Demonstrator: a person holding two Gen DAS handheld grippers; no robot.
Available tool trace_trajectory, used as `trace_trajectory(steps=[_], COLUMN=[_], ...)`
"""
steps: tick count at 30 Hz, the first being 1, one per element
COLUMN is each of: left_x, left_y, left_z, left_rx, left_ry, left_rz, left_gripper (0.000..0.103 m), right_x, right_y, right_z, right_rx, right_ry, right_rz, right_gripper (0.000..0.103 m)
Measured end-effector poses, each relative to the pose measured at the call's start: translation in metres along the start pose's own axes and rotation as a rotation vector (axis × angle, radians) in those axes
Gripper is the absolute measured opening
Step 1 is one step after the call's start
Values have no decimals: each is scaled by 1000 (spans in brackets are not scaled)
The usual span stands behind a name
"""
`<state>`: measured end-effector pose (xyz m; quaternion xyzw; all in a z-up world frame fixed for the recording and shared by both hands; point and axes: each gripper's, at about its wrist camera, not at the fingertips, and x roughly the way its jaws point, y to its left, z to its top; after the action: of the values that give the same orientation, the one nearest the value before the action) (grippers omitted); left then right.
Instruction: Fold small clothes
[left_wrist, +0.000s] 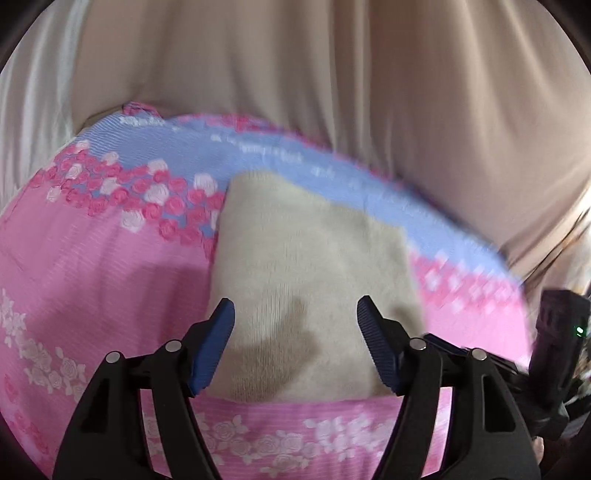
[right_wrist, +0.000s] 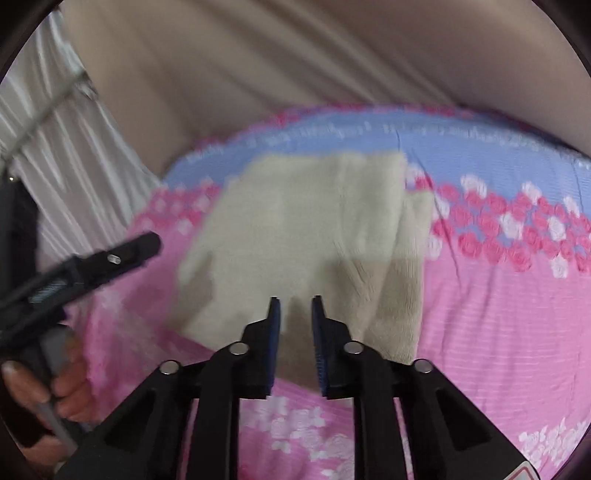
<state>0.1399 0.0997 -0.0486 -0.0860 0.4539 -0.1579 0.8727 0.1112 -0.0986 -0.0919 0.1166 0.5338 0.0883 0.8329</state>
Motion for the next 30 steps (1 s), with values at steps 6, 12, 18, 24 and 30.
trace_trajectory(steps=[6, 12, 18, 24, 30], left_x=[59, 46, 26, 36, 18], left_y=[-9, -16, -23, -19, -11], left_z=[-29, -27, -31, -48, -63], left_rx=[152, 151, 163, 170, 155], left_ry=[112, 126, 111, 170, 157], left_rz=[179, 190, 206, 220, 227], left_gripper=[70, 70, 70, 70, 70], right_x=[2, -47, -53, 3, -44], right_y=[-20, 1, 11, -9, 13], right_z=[-1, -6, -15, -29, -28], right_rx=[106, 72, 37, 75, 67], right_ry=[11, -92, -110, 52, -78], right_rz=[48, -36, -50, -112, -145], right_gripper=[0, 12, 13, 9, 15])
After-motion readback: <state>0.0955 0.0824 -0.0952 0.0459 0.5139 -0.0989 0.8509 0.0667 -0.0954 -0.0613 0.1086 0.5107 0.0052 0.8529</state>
